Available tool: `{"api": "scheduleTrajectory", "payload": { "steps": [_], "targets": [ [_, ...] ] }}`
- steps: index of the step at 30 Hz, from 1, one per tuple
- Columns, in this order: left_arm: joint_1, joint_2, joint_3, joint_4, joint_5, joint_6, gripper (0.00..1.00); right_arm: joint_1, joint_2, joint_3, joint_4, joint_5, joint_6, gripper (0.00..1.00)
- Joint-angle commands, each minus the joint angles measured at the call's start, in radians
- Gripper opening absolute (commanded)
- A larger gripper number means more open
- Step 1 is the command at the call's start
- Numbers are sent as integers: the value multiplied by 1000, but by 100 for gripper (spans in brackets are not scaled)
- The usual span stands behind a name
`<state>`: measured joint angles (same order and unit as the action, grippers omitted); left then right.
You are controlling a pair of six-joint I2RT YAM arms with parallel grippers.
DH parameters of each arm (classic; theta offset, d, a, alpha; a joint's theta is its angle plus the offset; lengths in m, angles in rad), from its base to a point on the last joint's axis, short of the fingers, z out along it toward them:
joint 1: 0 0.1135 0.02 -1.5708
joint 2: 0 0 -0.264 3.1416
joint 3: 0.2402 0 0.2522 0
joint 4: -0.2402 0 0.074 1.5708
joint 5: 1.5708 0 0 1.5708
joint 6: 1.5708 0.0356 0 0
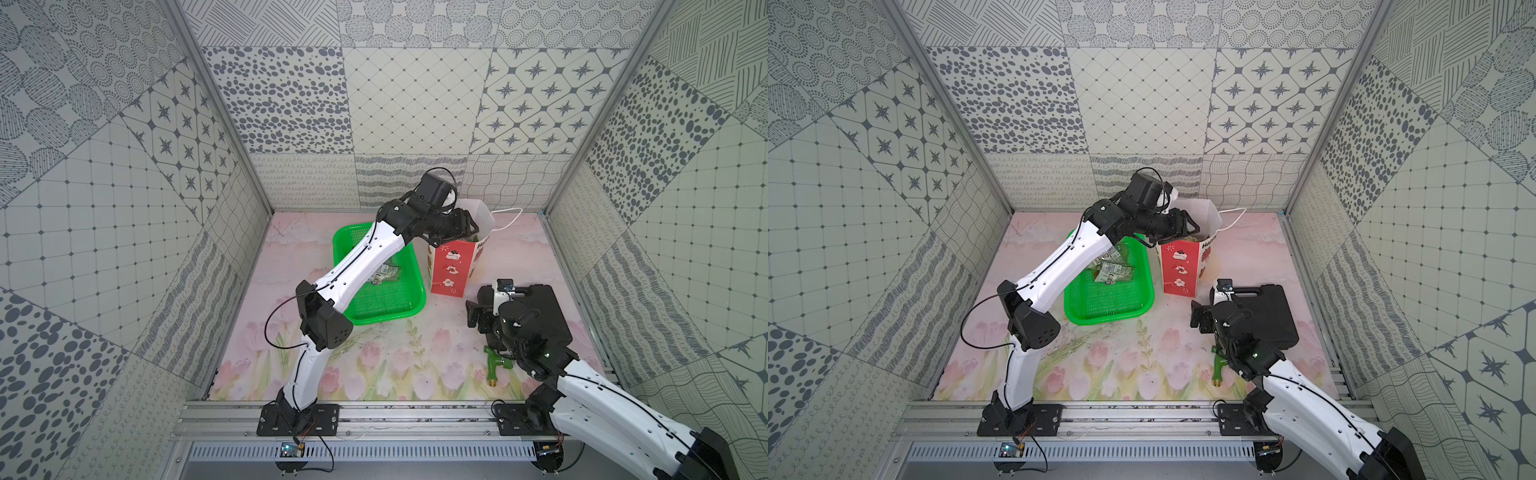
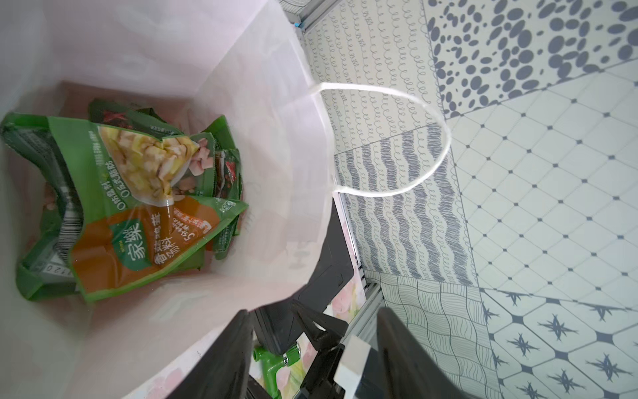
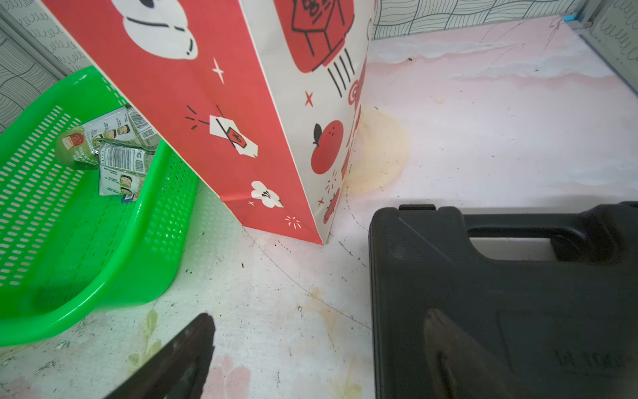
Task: Place the condiment packets inside the bag
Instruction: Place the condiment packet in the paper bag, then adjust the storage box at the center of the board.
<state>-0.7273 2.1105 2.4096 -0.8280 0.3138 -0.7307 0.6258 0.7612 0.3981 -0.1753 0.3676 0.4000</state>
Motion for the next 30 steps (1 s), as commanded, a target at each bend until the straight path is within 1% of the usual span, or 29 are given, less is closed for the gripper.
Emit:
{"api": "scheduleTrajectory", "payload": {
  "steps": [1,2,5,13,15,18,26,30],
  "targets": [
    [-12,-114,-98,-17,4,96,71,-6,10,35,29,-7,-12,97],
    [-14,-146,-136,-10,-1,109,74,-5,10,36,29,-7,-12,97],
    [-15,-223,-239,12,-23,140,80,-6,14,37,30,-7,-13,97],
    [-17,-469,-564,114,-163,208,92,-6,24,38,36,-20,-15,97],
    [-17,-531,-653,143,-196,214,98,-6,23,37,37,-26,-14,97],
    [-17,-636,-813,199,-254,220,99,-5,9,37,37,-39,-15,97],
    [-17,-887,-1217,336,-473,227,99,-5,-37,13,76,-105,-26,97],
    [-16,-987,-1440,478,-551,220,99,-5,-57,-3,101,-134,-32,97]
  ]
}}
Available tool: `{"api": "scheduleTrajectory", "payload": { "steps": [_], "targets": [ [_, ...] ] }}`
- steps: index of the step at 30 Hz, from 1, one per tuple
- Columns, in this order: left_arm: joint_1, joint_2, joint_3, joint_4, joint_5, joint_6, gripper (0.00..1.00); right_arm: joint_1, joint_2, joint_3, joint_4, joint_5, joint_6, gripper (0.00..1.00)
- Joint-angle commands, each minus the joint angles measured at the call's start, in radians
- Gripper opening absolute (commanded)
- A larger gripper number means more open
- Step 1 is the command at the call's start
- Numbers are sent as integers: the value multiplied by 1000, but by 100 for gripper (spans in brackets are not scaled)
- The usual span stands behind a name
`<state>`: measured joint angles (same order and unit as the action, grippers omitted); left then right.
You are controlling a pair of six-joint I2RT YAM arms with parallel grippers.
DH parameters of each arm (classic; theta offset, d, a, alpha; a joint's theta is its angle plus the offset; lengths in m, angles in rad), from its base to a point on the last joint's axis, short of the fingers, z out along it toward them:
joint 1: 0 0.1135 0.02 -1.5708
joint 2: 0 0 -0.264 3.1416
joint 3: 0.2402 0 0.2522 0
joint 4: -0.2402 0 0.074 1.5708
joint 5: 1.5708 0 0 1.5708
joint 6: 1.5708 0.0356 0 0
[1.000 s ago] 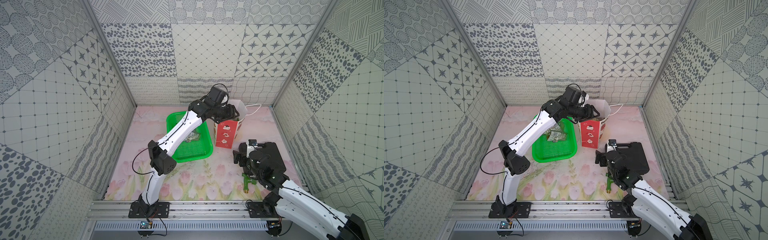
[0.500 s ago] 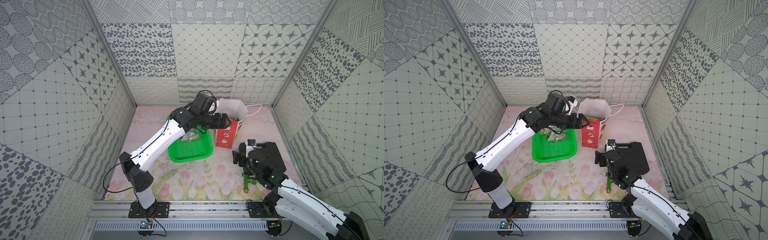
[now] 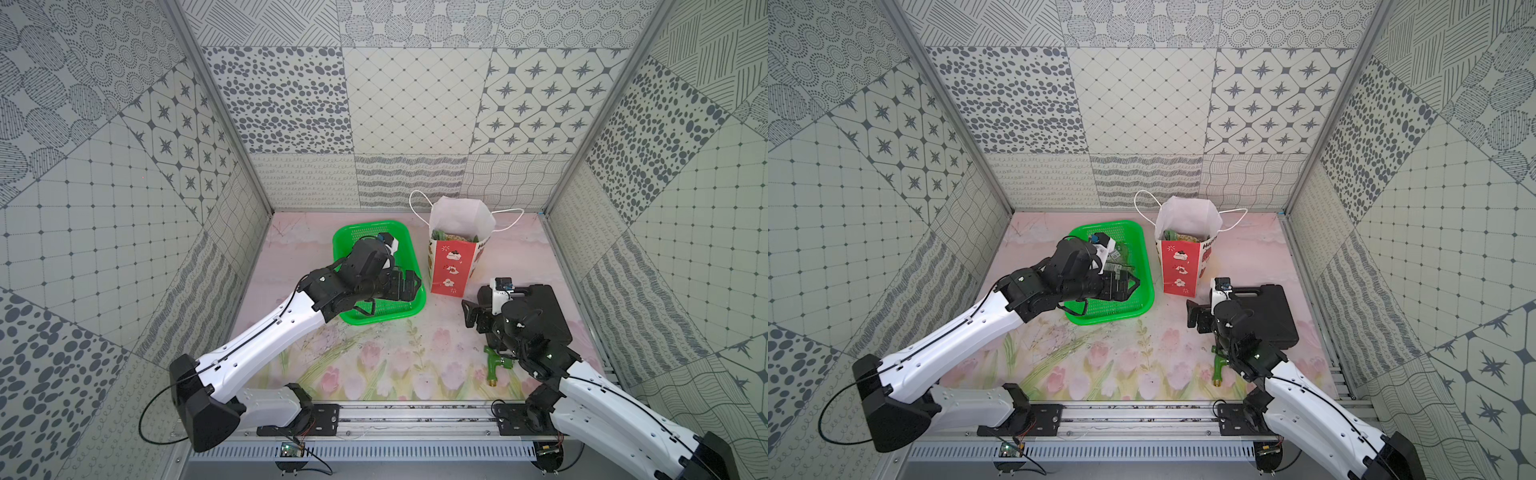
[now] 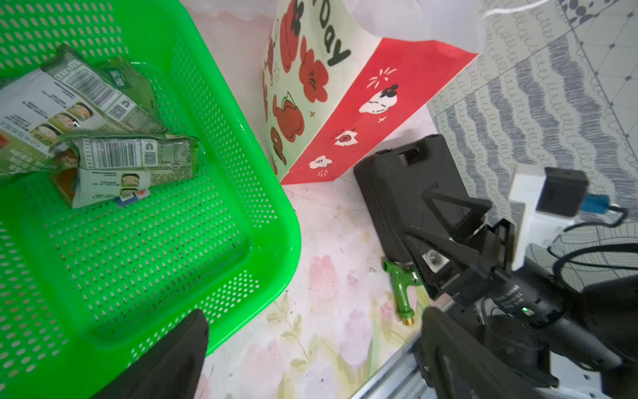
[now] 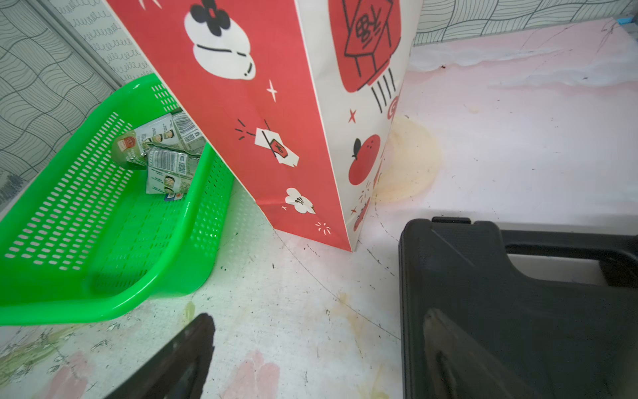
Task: Place the condiment packets inside the bag
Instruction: Adjust the storage box at the center of the board.
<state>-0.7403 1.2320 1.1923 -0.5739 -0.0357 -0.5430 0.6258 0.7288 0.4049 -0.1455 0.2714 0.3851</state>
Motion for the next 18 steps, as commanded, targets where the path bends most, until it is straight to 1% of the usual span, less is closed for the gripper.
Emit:
{"api": "scheduleTrajectory", "payload": {
  "steps": [1,5,8,10,14,18],
  "targets": [
    [-4,-121,-266,251,-224,37,100,-5,-26,-13,77,-40,-20,97],
    [0,-127,-379,311,-328,68,99,-4,-25,-22,92,-52,-30,97],
    [19,-114,-426,356,-355,79,100,-4,-22,-28,112,-82,-39,97],
    [44,-105,-445,383,-343,77,99,-2,-18,-31,124,-106,-45,97],
    [123,-87,-471,413,-271,42,99,15,1,-28,151,-154,-62,97],
    [164,-70,-476,414,-244,16,99,86,25,-20,172,-141,-100,97]
  ]
}}
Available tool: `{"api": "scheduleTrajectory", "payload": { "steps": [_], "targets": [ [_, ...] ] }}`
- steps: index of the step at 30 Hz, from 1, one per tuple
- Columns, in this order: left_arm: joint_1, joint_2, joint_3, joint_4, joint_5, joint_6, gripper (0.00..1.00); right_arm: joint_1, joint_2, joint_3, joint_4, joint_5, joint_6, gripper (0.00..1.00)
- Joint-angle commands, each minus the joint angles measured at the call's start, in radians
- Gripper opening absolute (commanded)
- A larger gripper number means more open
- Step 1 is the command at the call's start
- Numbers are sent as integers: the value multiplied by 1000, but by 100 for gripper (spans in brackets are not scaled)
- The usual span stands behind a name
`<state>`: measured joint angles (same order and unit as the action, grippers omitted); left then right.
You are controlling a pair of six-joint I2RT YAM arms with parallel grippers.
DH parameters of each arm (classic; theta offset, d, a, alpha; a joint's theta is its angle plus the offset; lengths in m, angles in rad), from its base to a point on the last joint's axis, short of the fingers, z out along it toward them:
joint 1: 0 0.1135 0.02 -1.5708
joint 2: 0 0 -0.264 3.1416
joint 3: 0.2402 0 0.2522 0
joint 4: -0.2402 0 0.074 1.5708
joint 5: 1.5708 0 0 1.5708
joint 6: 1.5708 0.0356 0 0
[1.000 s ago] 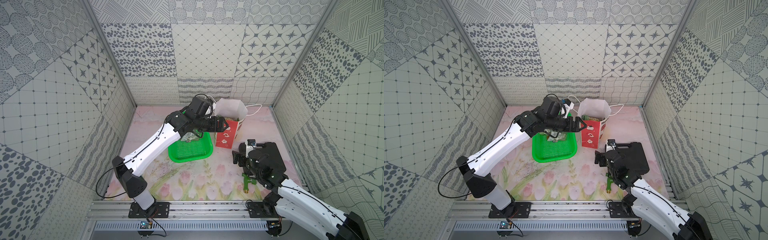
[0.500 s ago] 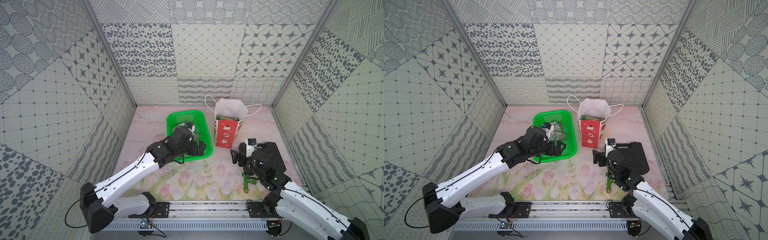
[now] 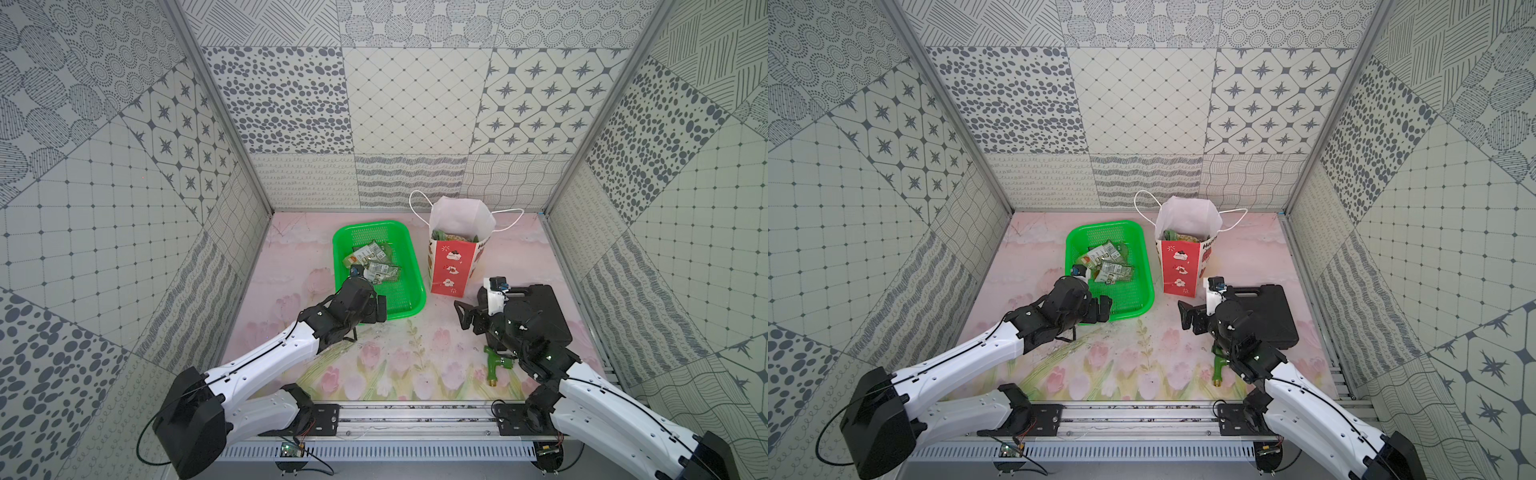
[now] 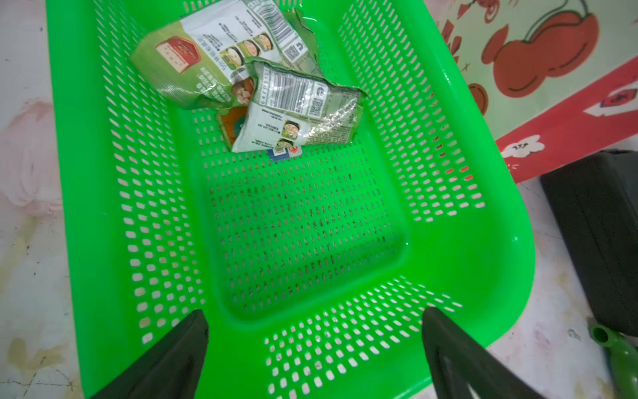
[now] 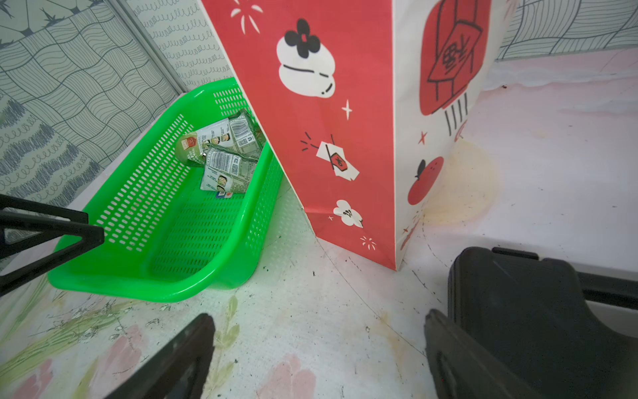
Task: Place the condiment packets inside the bag
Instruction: Adjust the storage box at the center of the board.
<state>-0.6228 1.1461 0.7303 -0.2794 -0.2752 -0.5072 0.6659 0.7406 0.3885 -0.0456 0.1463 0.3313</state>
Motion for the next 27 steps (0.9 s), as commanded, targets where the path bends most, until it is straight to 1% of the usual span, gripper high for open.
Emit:
{"api": "scheduleTrajectory", "payload": {
  "steps": [1,5,10,14,17,19,23,27],
  "targets": [
    [56,20,-16,121,8,-28,99,70,21,1,79,-2,-58,97],
    [97,34,-26,126,50,-65,99,157,64,18,104,44,-88,97],
    [148,4,-57,133,86,-105,100,258,141,82,107,109,-74,97],
    [157,-60,-99,150,60,-118,100,345,224,181,54,180,-89,97],
    [178,-106,-144,169,47,-139,99,375,283,243,32,200,-64,97],
    [212,-135,-167,171,61,-167,100,389,335,291,24,193,-40,97],
    [254,-174,-197,177,96,-192,99,432,445,388,7,255,-18,97],
    [271,-211,-210,168,92,-199,99,439,572,485,-13,293,29,97]
  ]
}}
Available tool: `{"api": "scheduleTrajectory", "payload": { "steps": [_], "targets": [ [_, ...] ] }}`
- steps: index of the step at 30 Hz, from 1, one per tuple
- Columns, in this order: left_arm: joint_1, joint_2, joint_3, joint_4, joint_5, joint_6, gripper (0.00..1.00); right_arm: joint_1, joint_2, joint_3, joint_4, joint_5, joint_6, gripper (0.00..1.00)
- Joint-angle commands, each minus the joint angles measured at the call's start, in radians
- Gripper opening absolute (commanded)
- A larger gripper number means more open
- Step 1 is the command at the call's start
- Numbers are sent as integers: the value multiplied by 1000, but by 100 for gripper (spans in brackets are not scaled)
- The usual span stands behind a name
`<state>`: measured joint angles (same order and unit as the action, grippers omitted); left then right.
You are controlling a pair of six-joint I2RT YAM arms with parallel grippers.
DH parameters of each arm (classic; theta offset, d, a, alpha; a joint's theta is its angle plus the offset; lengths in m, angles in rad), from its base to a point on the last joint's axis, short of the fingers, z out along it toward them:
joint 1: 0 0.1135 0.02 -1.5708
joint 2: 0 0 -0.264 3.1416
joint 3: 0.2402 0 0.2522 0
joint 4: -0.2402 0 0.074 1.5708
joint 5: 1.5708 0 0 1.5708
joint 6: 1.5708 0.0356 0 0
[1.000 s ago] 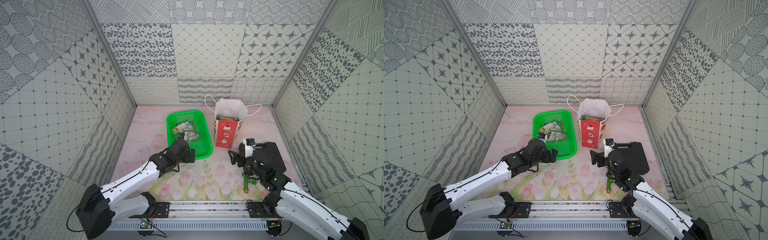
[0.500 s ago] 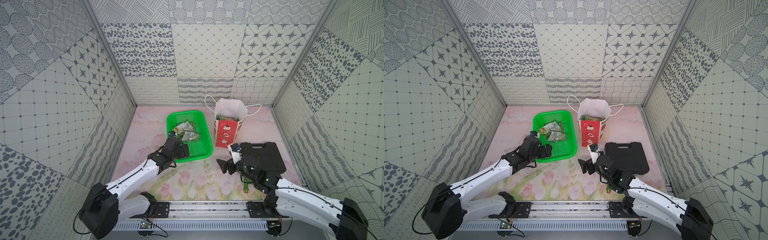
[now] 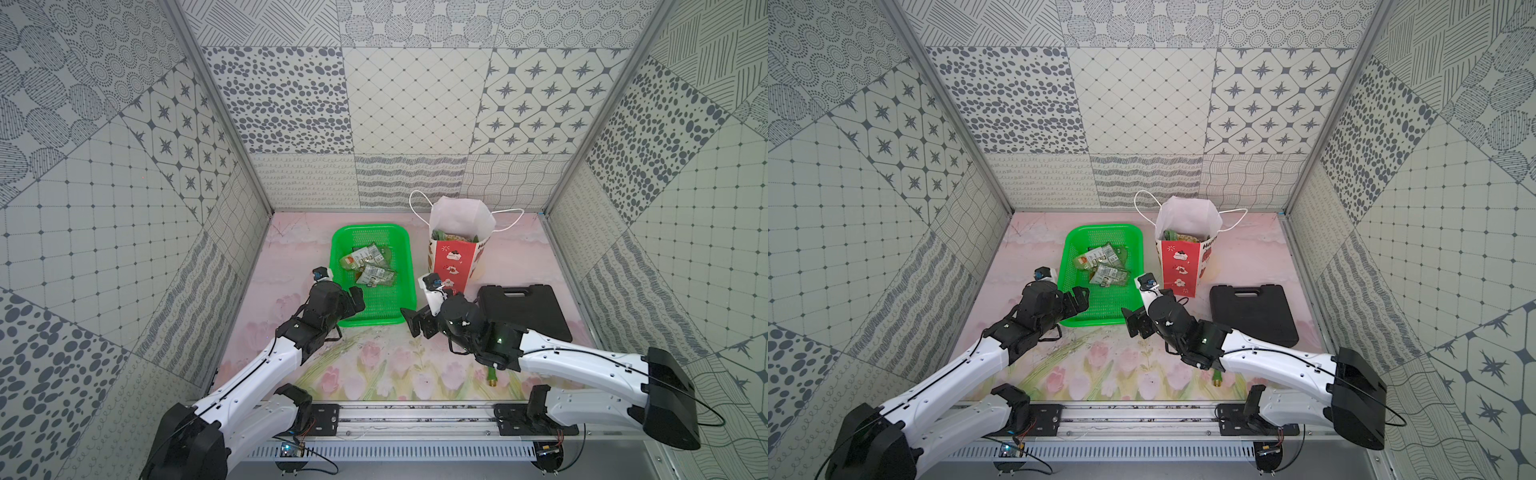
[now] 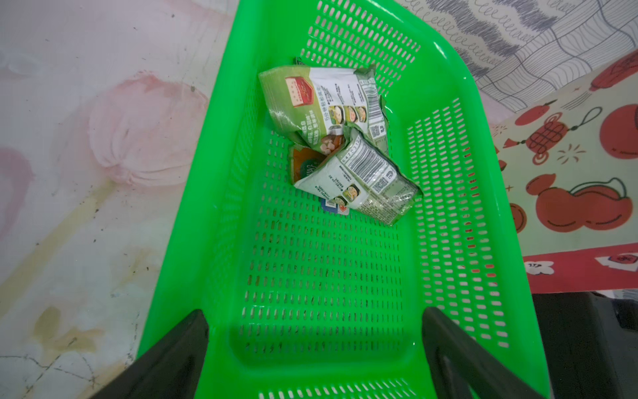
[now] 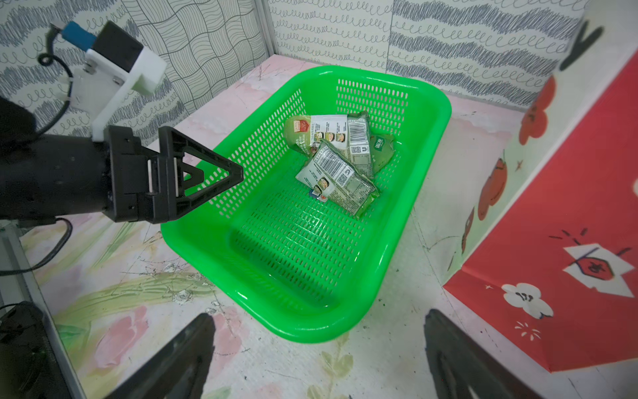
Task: Place the condiment packets inside the bag
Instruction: Adjust the storage box at the center of the board, then pick up the condiment packet from the storage box.
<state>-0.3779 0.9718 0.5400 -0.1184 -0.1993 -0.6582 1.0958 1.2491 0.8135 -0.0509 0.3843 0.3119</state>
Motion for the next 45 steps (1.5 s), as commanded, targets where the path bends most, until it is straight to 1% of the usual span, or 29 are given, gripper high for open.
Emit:
{"api": "scheduleTrajectory", "payload": {
  "steps": [1,3,8,13,17,19,23,26,29,32,37,39,41,45],
  "targets": [
    [26,-45,-25,7,10,-49,100,10,93,85,-13,57,54,97],
    [31,-58,-36,7,0,-53,99,9,153,139,-36,57,65,96],
    [47,-84,-43,0,4,-63,99,-5,308,303,-124,63,86,92],
    [47,-113,-52,-1,3,-62,100,-84,463,442,-183,-76,147,85],
    [46,-116,-55,3,5,-62,99,-113,603,591,-242,-127,102,84],
    [47,-112,-54,3,6,-61,100,-145,677,669,-287,-154,83,84],
    [47,-111,-54,4,3,-57,99,-213,789,774,-333,-222,53,82],
    [47,-112,-54,5,1,-53,99,-241,845,839,-359,-237,5,84],
    [47,-111,-55,9,1,-52,99,-252,893,908,-390,-222,-66,90],
    [46,-108,-55,11,1,-50,100,-256,957,996,-441,-217,-128,94],
    [46,-108,-57,14,2,-46,100,-271,1072,1133,-534,-282,-175,95],
    [46,-108,-57,15,1,-45,100,-273,1106,1173,-560,-314,-191,94],
    [47,-108,-57,17,3,-44,99,-272,1135,1204,-587,-336,-199,90],
    [47,-105,-57,20,5,-43,100,-266,1127,1202,-596,-342,-200,76]
  ]
}}
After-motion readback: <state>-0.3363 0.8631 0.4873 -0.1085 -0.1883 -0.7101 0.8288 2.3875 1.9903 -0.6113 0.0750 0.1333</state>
